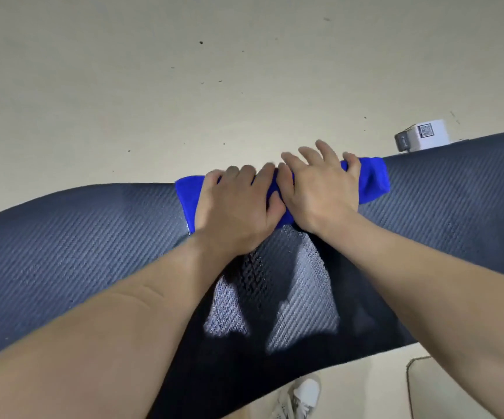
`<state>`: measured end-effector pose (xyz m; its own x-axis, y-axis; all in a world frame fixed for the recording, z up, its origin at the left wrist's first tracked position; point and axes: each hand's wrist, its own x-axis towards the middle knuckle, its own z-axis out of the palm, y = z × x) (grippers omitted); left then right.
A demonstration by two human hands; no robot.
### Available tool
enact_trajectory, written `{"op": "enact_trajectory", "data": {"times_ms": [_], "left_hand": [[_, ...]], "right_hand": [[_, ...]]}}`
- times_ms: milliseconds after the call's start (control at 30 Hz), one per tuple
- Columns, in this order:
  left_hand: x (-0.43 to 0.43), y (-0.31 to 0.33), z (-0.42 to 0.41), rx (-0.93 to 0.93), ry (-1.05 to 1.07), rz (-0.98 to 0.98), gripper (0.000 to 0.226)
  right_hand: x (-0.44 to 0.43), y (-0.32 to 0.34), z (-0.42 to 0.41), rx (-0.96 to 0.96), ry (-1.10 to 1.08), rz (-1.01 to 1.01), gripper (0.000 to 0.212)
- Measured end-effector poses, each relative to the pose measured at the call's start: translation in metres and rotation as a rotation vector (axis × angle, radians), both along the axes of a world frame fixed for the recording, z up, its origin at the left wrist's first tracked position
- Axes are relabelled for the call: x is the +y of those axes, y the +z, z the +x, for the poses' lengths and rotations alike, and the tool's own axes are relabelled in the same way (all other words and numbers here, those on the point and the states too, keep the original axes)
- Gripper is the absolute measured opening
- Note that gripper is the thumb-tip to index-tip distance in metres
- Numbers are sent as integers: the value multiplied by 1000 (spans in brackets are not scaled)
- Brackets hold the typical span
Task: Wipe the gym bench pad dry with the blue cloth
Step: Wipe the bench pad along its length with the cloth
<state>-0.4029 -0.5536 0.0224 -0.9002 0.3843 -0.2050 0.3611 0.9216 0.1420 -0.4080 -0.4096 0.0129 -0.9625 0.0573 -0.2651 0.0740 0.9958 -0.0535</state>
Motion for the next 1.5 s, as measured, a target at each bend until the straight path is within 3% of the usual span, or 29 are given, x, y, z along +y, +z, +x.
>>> {"op": "enact_trajectory", "data": {"times_ms": [133, 300, 467, 700, 900, 1033, 1167, 1333, 1500], "left_hand": [[0, 0, -19, -98, 34, -13, 34], [-3, -5, -4, 77, 48, 82, 31], [-10, -9, 45, 109, 45, 89, 58], [-18, -1, 152, 30, 33, 44, 61], [-9, 12, 216, -80, 29, 41, 60], [4, 18, 204, -80, 136, 53, 55], [4, 6, 178, -34, 96, 25, 57], [-26, -2, 127, -17, 24, 52, 59], [-69, -4, 91, 11, 39, 91, 60]], "right_hand": [[-4, 2, -9, -18, -49, -33, 52], [-6, 6, 7, -10, -42, -61, 47], [-10, 9, 57, 42, -18, -90, 51], [-9, 15, 159, 40, 42, -101, 54], [12, 30, 227, -97, 71, -65, 57], [30, 44, 213, -139, 15, -128, 65], [23, 35, 183, -51, -145, -112, 79], [-20, 10, 152, 47, -259, -58, 76], [-63, 4, 115, 106, -219, -17, 72]]}}
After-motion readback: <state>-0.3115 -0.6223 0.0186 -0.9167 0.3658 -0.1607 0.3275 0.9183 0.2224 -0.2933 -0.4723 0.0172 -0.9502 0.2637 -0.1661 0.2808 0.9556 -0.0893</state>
